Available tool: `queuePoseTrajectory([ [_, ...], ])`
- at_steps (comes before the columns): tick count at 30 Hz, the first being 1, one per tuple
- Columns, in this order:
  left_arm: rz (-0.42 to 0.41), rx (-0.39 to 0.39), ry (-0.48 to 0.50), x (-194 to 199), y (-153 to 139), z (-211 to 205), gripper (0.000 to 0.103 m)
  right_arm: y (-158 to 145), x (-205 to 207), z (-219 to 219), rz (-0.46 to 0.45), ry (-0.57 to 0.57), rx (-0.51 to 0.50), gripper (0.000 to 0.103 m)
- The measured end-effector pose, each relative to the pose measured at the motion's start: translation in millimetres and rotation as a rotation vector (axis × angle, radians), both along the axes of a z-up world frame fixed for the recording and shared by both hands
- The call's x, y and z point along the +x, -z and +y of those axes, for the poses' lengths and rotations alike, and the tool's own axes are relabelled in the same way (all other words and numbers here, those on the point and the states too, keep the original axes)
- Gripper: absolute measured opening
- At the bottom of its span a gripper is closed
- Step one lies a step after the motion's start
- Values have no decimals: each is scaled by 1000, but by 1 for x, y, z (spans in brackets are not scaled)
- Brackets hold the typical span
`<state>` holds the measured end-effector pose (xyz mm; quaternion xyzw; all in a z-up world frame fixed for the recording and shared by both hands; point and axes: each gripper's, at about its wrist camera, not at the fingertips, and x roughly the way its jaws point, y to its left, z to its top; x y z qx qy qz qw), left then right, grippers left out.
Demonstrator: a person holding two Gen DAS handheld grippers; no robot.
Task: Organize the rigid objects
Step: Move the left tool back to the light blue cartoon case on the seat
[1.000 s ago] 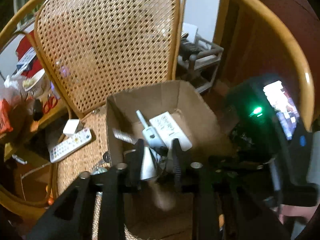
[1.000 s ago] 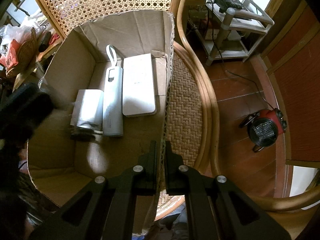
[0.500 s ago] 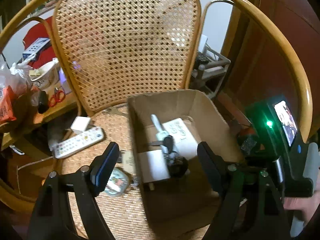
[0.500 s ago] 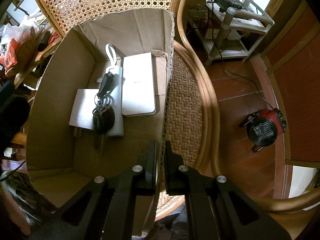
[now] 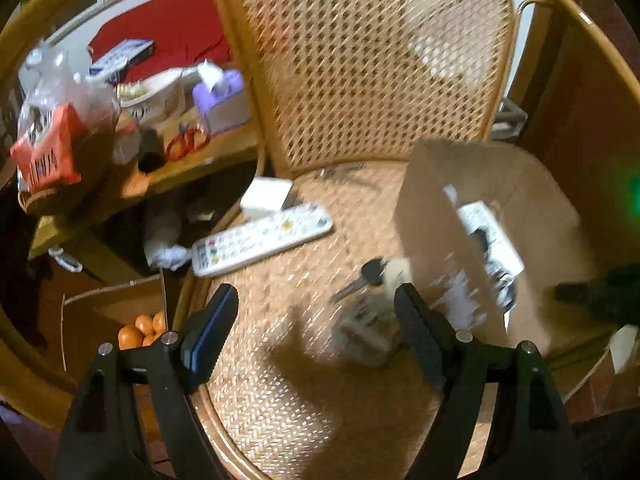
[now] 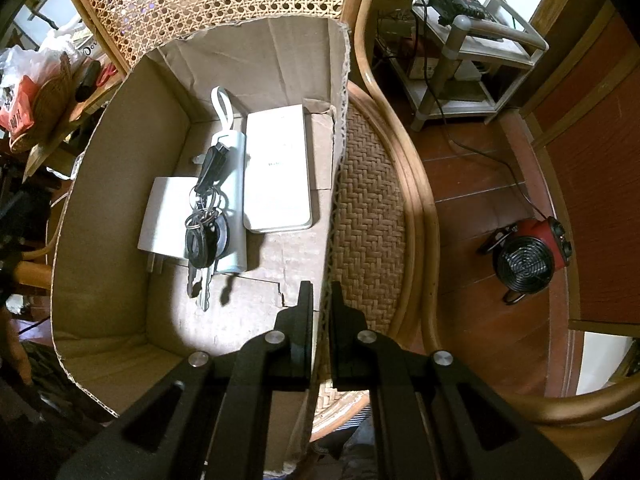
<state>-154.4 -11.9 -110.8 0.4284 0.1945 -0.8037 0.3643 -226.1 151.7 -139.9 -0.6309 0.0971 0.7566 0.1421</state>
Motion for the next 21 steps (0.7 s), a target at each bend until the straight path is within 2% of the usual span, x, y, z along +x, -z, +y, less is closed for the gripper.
queuePoseTrajectory([
  [4,-23,38,6,0,26,0,80,0,0,0,-1,-12,3,7],
  [11,-59,59,45,-20,53,9,79,0,0,1,-2,-23,0,7],
  [21,-42,84,76,-29,64,1,80,0,1,0,-6,-38,2,7],
])
